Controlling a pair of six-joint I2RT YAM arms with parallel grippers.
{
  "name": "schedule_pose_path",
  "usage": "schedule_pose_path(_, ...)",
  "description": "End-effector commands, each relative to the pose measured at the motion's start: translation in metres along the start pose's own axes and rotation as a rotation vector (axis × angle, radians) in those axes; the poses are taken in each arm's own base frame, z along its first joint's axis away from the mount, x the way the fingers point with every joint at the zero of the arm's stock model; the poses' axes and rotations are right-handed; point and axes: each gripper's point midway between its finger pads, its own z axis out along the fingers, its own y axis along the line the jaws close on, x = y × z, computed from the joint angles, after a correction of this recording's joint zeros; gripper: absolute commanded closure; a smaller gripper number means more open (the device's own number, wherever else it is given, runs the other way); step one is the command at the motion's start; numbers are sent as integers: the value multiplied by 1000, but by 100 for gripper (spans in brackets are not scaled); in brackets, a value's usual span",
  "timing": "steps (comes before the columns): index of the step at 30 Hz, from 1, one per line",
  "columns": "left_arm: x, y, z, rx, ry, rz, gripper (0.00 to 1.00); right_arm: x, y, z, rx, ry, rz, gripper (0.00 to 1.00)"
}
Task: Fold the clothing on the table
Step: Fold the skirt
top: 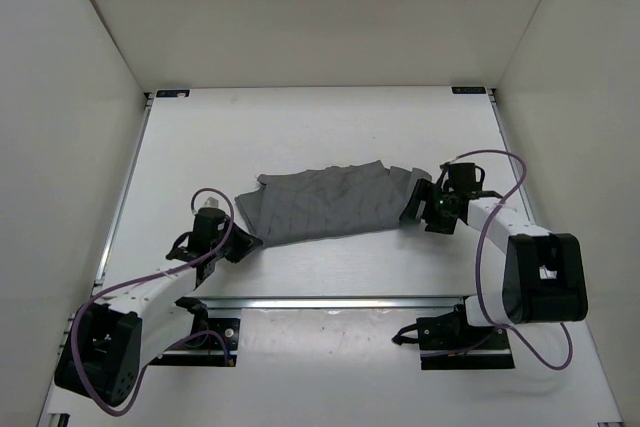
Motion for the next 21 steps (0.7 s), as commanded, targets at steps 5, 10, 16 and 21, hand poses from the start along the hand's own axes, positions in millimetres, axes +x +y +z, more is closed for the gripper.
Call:
schedule_pose_path(5,-5,-2,3,9,-27,12,100,6,-11,10,-20,-46,81,32)
schedule_pose_path(10,-10,0,1,10,-47,16,100,5,-12,17,-51,-31,114,100)
schedule_pose_path(16,-53,13,-15,-53,-152,56,100,3,20,28,-134,13,32,100)
schedule_pose_path(21,-128,-10,-49,-191,-346,255,100,-3,70,30,-224,7,-44,100)
